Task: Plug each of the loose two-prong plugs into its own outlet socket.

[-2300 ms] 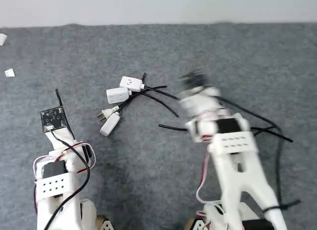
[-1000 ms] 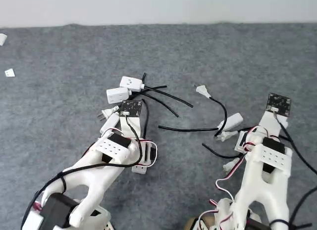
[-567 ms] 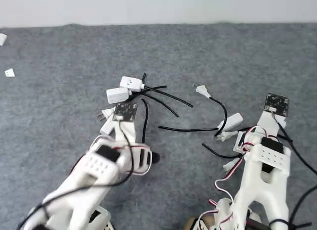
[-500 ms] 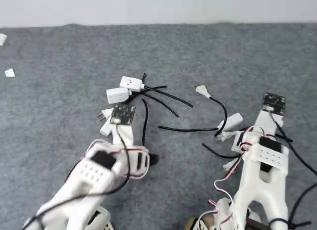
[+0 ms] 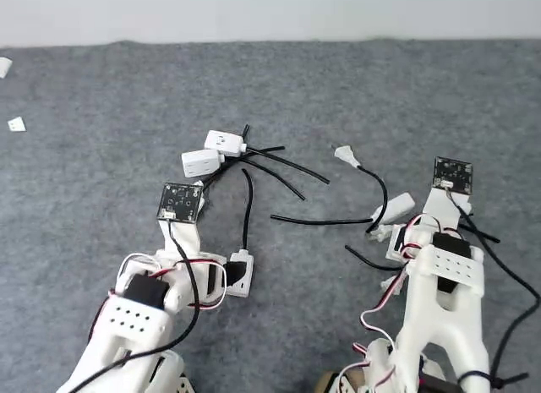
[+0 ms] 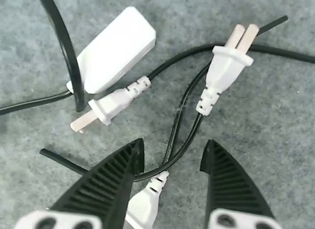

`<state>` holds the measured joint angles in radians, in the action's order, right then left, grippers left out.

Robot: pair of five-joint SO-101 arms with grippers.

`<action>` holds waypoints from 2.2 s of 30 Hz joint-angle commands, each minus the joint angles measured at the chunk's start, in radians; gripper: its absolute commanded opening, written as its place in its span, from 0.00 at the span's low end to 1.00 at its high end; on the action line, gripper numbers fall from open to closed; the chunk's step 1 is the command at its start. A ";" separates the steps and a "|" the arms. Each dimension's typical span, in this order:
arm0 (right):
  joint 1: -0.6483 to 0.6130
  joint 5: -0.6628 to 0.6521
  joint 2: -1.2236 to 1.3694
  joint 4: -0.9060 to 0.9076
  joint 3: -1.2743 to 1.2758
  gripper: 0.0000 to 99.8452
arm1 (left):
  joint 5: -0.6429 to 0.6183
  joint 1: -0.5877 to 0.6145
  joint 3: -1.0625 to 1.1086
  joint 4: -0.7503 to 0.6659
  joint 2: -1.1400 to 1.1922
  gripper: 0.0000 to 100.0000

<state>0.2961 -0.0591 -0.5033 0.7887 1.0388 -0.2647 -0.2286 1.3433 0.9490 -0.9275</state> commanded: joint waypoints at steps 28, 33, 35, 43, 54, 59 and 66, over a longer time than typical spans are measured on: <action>0.203 0.146 0.490 0.064 -0.470 0.20 | 0.012 0.081 -0.166 -0.147 0.310 0.04; 0.206 0.155 0.564 0.139 -0.563 0.20 | 0.014 0.015 -0.151 -0.147 0.304 0.07; 0.203 0.155 0.530 0.127 -0.535 0.19 | 0.014 0.015 -0.151 -0.147 0.304 0.10; 0.176 0.147 0.303 -0.016 -0.311 0.14 | 0.011 -0.072 -0.145 -0.140 0.310 0.11; 0.170 0.155 0.236 -0.035 -0.261 0.14 | 0.006 -0.166 -0.125 -0.141 0.302 0.11; 0.154 0.218 0.236 -0.024 -0.256 0.14 | 0.006 -0.166 -0.125 -0.143 0.301 0.11; 0.035 0.180 0.236 0.102 -0.250 0.14 | 0.006 -0.163 -0.127 -0.141 0.267 0.11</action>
<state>0.3775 0.1389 -0.2271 0.8623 0.7917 -0.2570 -0.3821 1.2206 0.8216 -0.6176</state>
